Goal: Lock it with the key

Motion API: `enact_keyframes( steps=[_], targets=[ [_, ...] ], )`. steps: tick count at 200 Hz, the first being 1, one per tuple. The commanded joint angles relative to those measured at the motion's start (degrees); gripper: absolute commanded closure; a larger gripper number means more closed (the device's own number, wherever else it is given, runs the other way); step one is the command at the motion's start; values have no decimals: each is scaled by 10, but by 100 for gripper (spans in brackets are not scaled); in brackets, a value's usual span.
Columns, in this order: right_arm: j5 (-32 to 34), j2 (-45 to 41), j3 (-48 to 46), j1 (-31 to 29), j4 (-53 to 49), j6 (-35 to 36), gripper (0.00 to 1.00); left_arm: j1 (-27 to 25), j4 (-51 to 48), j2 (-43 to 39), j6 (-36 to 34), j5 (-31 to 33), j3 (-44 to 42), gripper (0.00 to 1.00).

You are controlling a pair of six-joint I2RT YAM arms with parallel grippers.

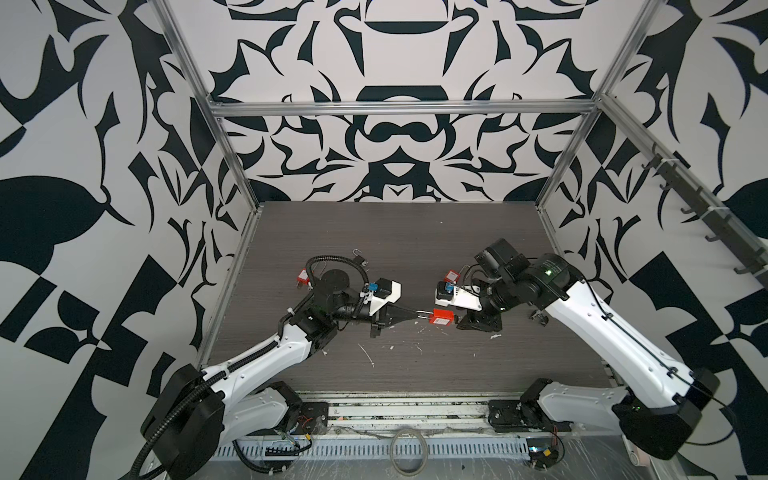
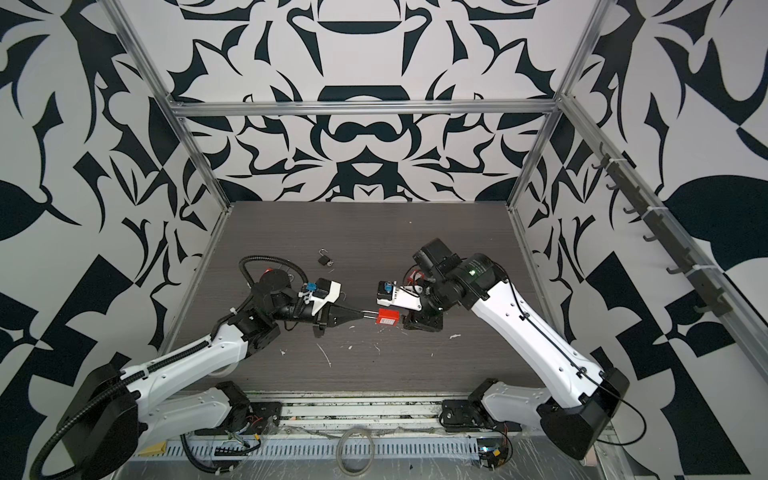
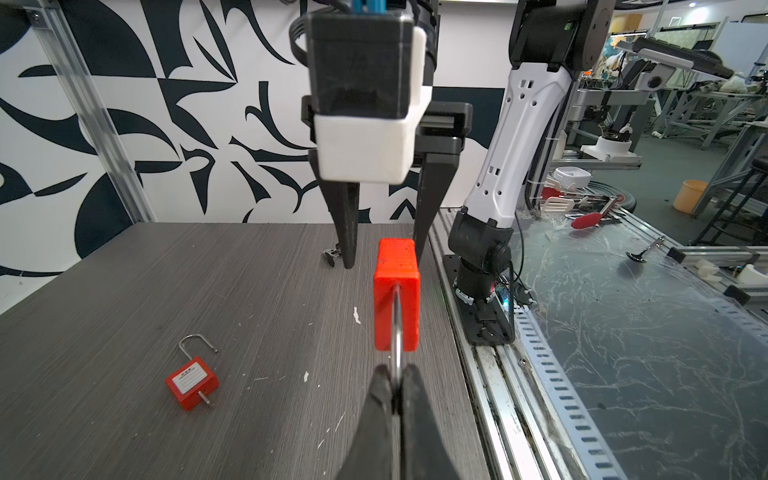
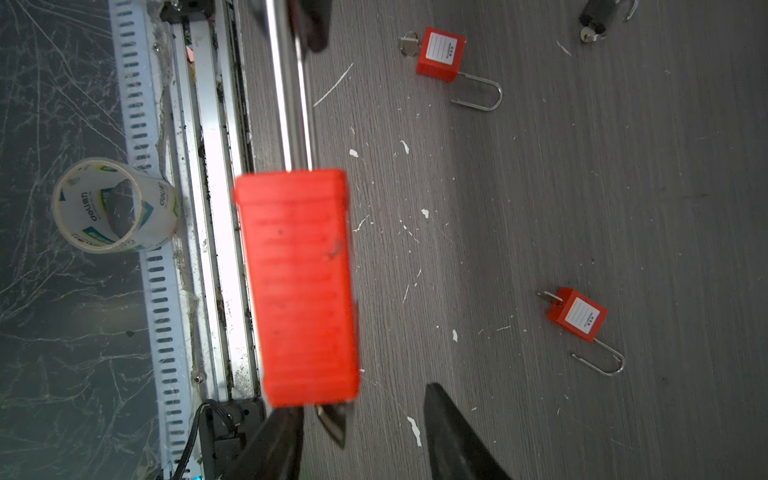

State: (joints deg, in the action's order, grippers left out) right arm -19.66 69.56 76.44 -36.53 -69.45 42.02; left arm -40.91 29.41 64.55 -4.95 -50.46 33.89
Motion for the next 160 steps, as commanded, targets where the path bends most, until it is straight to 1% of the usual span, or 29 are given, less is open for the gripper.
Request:
enact_keyframes(
  steps=[1,50,64,73,85,116,128,160],
  targets=[
    [-28,-13,0,-4,24,1,51,-2,-2,-8,-8,-10,21,100],
    [-34,-53,-39,-8,65,-15,63,-2,-24,-6,-25,-4,32,100],
    [-34,-63,-45,-8,68,-13,64,-2,-24,-5,-25,-2,32,100],
    [-31,-68,-48,-9,70,-13,65,-2,-24,-3,-26,0,33,100],
    [-23,-75,-50,-9,76,-12,70,-2,-24,-1,-25,1,33,100],
    [-8,-96,-66,-12,118,-11,74,-2,-22,1,-21,0,32,100],
    [-6,-104,-75,-14,133,-10,78,-2,-19,2,-19,1,31,100],
    [-5,-116,-93,-16,145,-5,80,-2,-20,0,-17,5,32,100]
  ],
)
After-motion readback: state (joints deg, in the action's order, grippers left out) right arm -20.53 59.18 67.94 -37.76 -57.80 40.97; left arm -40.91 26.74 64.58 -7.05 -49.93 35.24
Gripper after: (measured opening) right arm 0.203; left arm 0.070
